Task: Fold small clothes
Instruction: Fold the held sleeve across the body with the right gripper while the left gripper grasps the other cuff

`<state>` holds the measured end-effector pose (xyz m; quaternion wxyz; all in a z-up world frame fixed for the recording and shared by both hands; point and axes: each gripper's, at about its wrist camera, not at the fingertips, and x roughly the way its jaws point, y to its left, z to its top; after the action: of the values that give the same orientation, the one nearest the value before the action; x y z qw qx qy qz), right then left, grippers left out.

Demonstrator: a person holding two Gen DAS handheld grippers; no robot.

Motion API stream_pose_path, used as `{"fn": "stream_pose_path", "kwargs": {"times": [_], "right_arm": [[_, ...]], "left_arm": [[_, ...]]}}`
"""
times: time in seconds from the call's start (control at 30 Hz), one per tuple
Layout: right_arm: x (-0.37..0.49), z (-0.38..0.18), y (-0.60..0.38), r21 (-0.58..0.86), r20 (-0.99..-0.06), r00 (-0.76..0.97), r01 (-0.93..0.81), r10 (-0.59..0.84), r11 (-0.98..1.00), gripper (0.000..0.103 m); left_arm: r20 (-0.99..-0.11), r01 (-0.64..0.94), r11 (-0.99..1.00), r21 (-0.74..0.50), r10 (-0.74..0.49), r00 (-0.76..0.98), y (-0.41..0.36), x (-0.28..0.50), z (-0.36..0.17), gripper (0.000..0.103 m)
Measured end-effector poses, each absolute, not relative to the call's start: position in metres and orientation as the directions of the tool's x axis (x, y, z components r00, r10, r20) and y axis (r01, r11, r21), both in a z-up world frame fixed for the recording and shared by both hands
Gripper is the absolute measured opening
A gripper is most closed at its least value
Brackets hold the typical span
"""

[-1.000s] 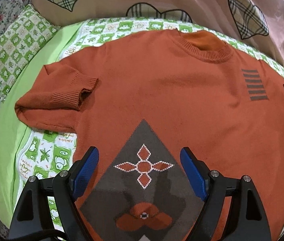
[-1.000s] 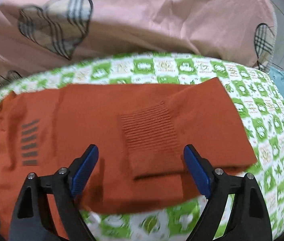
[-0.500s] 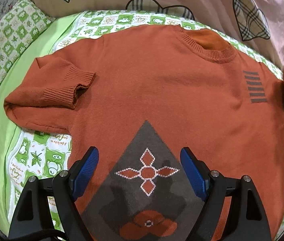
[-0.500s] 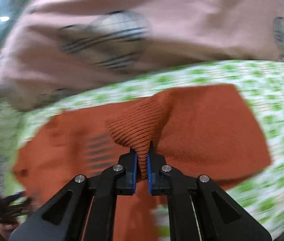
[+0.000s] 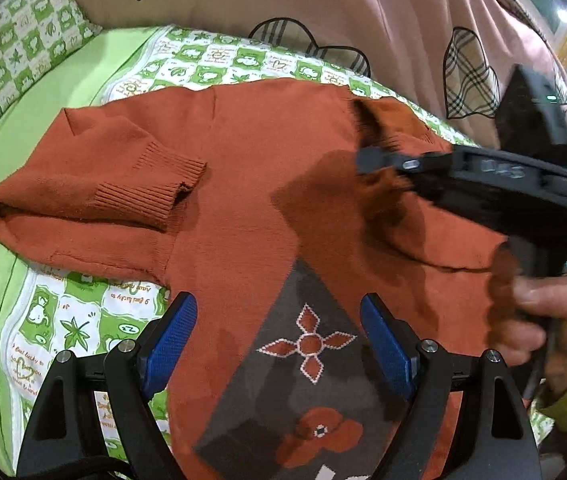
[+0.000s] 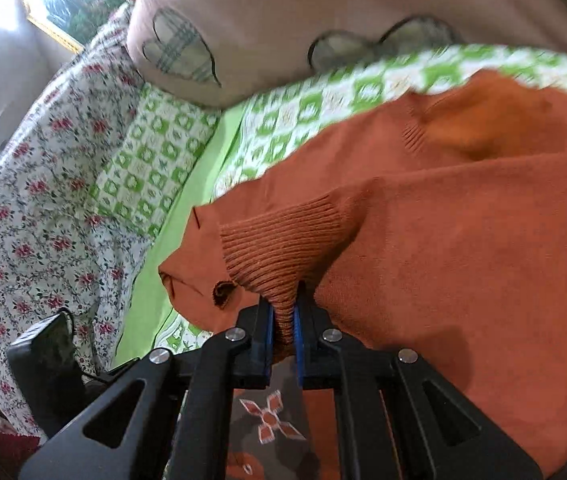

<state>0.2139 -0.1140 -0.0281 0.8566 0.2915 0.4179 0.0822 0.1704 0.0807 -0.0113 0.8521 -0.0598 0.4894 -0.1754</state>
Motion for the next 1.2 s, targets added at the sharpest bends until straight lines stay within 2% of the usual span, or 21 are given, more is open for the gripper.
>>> {"fn": "stream_pose_path", "kwargs": {"times": [0.03, 0.13, 0.17, 0.2, 0.37, 0.53, 0.57, 0.6, 0.63, 0.67, 0.87, 0.9, 0.97, 1.03, 1.2], "right_arm": [[0.221, -0.035, -0.11, 0.58, -0.668, 0.626, 0.102, 0.401, 0.808, 0.009], [0.233, -0.053, -0.11, 0.602, -0.684, 0.59, 0.125, 0.429, 0.789, 0.024], [0.233, -0.059, -0.111, 0.603, -0.696, 0.576, 0.144, 0.43, 0.785, 0.041], [0.234, -0.062, -0.112, 0.61, -0.699, 0.568, 0.157, 0.434, 0.777, 0.049], [0.205, -0.044, -0.132, 0.625, -0.667, 0.632, 0.186, 0.395, 0.758, 0.049], [0.146, -0.019, -0.161, 0.603, -0.66, 0.695, 0.266, 0.284, 0.752, 0.049], [0.134, -0.016, -0.166, 0.598, -0.663, 0.701, 0.282, 0.265, 0.75, 0.049], [0.127, -0.015, -0.168, 0.593, -0.665, 0.704, 0.294, 0.25, 0.75, 0.049], [0.113, -0.014, -0.173, 0.584, -0.67, 0.708, 0.318, 0.223, 0.747, 0.049], [0.105, -0.013, -0.176, 0.579, -0.673, 0.711, 0.333, 0.205, 0.744, 0.049], [0.057, -0.009, -0.206, 0.506, -0.7, 0.713, 0.449, 0.046, 0.736, 0.049], [0.051, -0.008, -0.213, 0.493, -0.705, 0.709, 0.468, 0.021, 0.734, 0.049], [0.042, -0.007, -0.233, 0.455, -0.724, 0.689, 0.521, -0.041, 0.722, 0.049], [0.039, -0.007, -0.251, 0.427, -0.735, 0.673, 0.556, -0.086, 0.713, 0.049], [0.048, -0.004, -0.298, 0.333, -0.76, 0.618, 0.635, -0.201, 0.697, 0.05]], "left_arm": [[-0.813, 0.24, 0.929, -0.283, -0.365, 0.453, 0.081, 0.175, -0.013, 0.084], [-0.821, 0.235, 0.925, -0.3, -0.375, 0.431, 0.079, 0.186, -0.021, 0.084], [-0.82, 0.235, 0.919, -0.316, -0.389, 0.419, 0.076, 0.194, -0.024, 0.084], [-0.82, 0.234, 0.918, -0.321, -0.393, 0.415, 0.074, 0.198, -0.026, 0.084], [-0.829, 0.214, 0.912, -0.35, -0.408, 0.383, 0.056, 0.237, -0.043, 0.085], [-0.821, 0.188, 0.908, -0.374, -0.419, 0.388, 0.041, 0.273, -0.055, 0.083], [-0.805, 0.185, 0.898, -0.398, -0.439, 0.399, 0.039, 0.279, -0.056, 0.076], [-0.791, 0.189, 0.889, -0.417, -0.457, 0.407, 0.038, 0.282, -0.055, 0.054], [-0.779, 0.199, 0.878, -0.436, -0.479, 0.405, 0.035, 0.285, -0.055, 0.037], [-0.773, 0.218, 0.867, -0.448, -0.498, 0.392, 0.031, 0.287, -0.054, 0.001], [-0.674, 0.312, 0.837, -0.449, -0.547, 0.496, 0.041, 0.247, -0.001, 0.002], [-0.673, 0.306, 0.844, -0.44, -0.536, 0.51, 0.047, 0.243, 0.0, 0.002], [-0.726, 0.255, 0.882, -0.397, -0.472, 0.5, 0.062, 0.245, -0.018, 0.002], [-0.754, 0.192, 0.892, -0.41, -0.45, 0.479, 0.078, 0.248, -0.034, 0.002], [-0.743, 0.183, 0.893, -0.41, -0.444, 0.501, 0.081, 0.25, -0.031, 0.002]]}}
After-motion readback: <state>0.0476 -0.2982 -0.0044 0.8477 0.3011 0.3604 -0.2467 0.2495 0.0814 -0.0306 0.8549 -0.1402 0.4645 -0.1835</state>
